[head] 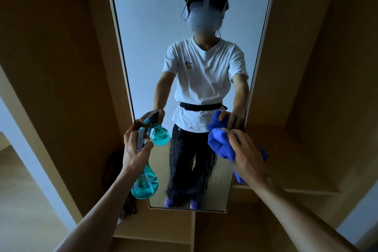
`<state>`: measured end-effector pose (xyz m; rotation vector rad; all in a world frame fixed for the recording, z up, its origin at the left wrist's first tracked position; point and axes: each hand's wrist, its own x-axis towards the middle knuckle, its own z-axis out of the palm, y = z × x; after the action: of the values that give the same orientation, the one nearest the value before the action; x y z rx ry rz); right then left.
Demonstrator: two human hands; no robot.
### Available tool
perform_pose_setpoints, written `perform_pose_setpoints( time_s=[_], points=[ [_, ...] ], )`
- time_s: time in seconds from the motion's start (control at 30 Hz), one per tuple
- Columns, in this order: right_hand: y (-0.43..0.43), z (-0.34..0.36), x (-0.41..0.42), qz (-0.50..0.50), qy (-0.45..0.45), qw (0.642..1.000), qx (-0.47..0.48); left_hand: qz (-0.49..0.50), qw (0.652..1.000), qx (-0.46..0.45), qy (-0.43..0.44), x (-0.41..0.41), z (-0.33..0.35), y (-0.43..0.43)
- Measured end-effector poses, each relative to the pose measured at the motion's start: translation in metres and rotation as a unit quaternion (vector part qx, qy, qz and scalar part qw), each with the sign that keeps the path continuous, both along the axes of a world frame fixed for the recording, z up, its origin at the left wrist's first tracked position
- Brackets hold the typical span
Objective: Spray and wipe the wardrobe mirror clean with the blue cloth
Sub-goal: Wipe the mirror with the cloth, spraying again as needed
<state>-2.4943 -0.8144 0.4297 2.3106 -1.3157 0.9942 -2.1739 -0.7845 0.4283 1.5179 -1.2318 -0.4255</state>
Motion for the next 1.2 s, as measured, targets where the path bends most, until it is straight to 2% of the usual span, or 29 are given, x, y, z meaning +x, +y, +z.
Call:
perform_pose_setpoints(
  time_s=[0.17,0.33,0.47,0.8,1.03,1.2],
  points=[
    [0.001,0.031,0.019,-0.062,-0.128,0.988,-0.055,-0.001,1.000,-0.012,0.000,-0.003,0.000,0.000],
    [-0.004,0.039,0.018,-0.112,-0.162,0.979,-0.062,-0.004,1.000,-0.018,0.017,-0.002,0.004,0.003],
    [-0.007,0.031,0.015,-0.107,-0.200,0.971,-0.073,-0.003,0.999,-0.033,0.034,0.000,0.009,0.002],
    [-0.013,0.020,0.018,-0.111,-0.226,0.965,-0.072,-0.015,0.998,-0.024,0.061,0.002,0.010,0.006],
    [-0.017,0.020,0.033,-0.101,-0.266,0.959,0.004,-0.019,0.997,-0.011,0.076,0.008,0.012,0.008],
    [-0.010,0.015,0.064,-0.100,-0.249,0.963,0.015,-0.018,0.996,-0.010,0.082,0.015,0.013,0.009]
  ],
)
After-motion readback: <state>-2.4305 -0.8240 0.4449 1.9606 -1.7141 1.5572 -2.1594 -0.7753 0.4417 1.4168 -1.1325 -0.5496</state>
